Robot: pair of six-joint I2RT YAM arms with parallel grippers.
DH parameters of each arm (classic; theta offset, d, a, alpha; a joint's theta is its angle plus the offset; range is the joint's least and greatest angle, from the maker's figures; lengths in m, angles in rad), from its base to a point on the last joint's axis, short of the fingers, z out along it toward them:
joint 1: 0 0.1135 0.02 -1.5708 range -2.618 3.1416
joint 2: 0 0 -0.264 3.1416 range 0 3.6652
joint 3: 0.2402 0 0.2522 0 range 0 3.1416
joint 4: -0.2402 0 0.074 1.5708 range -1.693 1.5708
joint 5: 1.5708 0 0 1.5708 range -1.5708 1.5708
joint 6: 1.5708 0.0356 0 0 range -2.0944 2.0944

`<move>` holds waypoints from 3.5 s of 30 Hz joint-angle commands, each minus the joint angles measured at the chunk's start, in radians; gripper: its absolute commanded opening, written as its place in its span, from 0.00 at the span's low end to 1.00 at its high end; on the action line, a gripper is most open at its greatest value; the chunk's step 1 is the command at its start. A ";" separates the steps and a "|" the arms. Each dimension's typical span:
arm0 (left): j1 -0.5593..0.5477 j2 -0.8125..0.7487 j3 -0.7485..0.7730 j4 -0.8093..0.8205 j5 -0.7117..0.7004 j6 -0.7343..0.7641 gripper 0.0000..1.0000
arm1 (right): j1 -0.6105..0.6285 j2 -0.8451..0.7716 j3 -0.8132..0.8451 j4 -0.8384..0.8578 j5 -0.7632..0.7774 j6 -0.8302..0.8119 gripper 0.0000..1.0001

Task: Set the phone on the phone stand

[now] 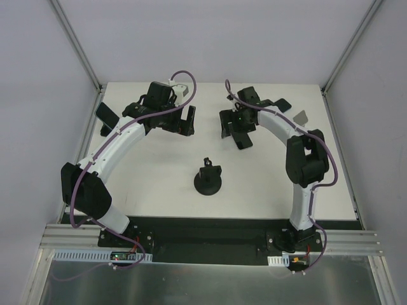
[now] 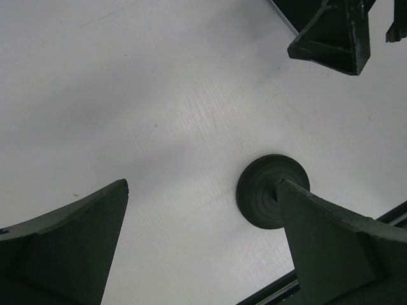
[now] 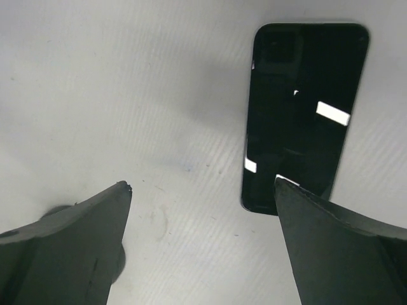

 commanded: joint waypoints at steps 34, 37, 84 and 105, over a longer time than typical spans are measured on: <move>0.003 0.000 0.002 0.013 0.017 -0.009 0.99 | -0.018 0.313 0.351 -0.393 0.294 -0.064 0.96; 0.003 -0.006 0.001 0.013 0.029 -0.015 0.99 | -0.020 0.332 0.365 -0.398 0.265 -0.058 0.79; -0.201 0.106 0.142 0.330 0.348 -0.423 0.79 | 0.144 -1.004 -0.772 0.520 0.139 0.160 0.01; -0.312 -0.001 0.079 0.330 0.353 -0.458 0.22 | 0.368 -1.193 -0.723 0.357 0.342 0.151 0.01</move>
